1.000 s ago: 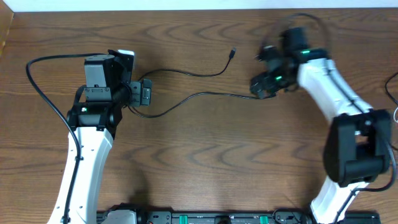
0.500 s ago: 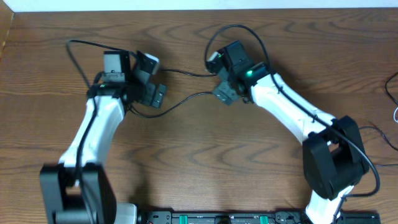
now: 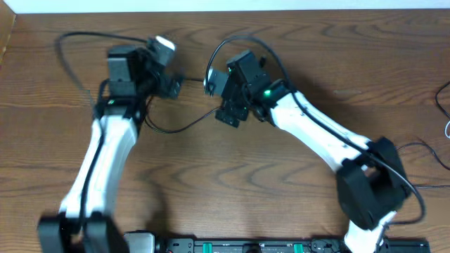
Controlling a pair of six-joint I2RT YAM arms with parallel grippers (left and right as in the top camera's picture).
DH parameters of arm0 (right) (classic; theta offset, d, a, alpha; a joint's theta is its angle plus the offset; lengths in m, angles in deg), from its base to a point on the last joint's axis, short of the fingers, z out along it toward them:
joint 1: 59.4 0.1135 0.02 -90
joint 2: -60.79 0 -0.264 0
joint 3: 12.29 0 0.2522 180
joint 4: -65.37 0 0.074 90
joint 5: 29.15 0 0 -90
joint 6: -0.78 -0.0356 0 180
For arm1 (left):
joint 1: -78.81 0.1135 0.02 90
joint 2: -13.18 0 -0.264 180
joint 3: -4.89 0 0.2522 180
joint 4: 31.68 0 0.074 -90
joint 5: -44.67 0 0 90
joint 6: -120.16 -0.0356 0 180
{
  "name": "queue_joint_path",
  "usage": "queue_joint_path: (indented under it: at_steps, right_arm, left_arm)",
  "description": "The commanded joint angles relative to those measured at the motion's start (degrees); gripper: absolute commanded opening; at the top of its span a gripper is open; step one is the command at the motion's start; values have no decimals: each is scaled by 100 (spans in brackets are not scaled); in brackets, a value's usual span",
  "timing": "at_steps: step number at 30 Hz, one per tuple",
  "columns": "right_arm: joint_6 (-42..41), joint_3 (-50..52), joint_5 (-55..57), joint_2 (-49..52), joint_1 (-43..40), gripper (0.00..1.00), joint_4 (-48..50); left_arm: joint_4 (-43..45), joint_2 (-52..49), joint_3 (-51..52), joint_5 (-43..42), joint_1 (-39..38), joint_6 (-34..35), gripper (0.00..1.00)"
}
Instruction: Untangle cables
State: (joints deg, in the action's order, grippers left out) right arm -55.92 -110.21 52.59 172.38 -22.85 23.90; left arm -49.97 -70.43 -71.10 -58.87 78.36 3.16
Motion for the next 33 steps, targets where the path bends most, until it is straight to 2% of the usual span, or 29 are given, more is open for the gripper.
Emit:
queue_joint_path:
  at_steps: [1, 6, 10, 14, 22, 27, 33]
  right_arm:
    - [1421, 13, 109, 334, -22, 97, -11]
    - [2162, 13, 142, 382, -24, 96, 9]
    - [2249, 13, 85, 433, -87, 94, 11]
    - [2236, 13, -44, 673, -258, 91, 85]
    - [1744, 13, -55, 1368, -433, 90, 636]
    - [1526, 13, -221, 1552, -422, 86, 973]
    - [671, 13, -310, 1574, -422, 86, 1838]
  left_arm:
    - [232, 761, -70, 566, 4, 164, 99]
    - [-177, 1364, -68, 566, 4, 162, 99]
    - [-557, 1508, -68, 518, 4, 168, 99]
    - [-802, 1515, -68, 501, 2, 522, 99]
    - [-940, 1517, -68, 490, -2, 892, 99]
    - [-1049, 1515, -68, 83, -2, 894, 99]
    - [-1357, 1515, -68, -299, -2, 894, 99]
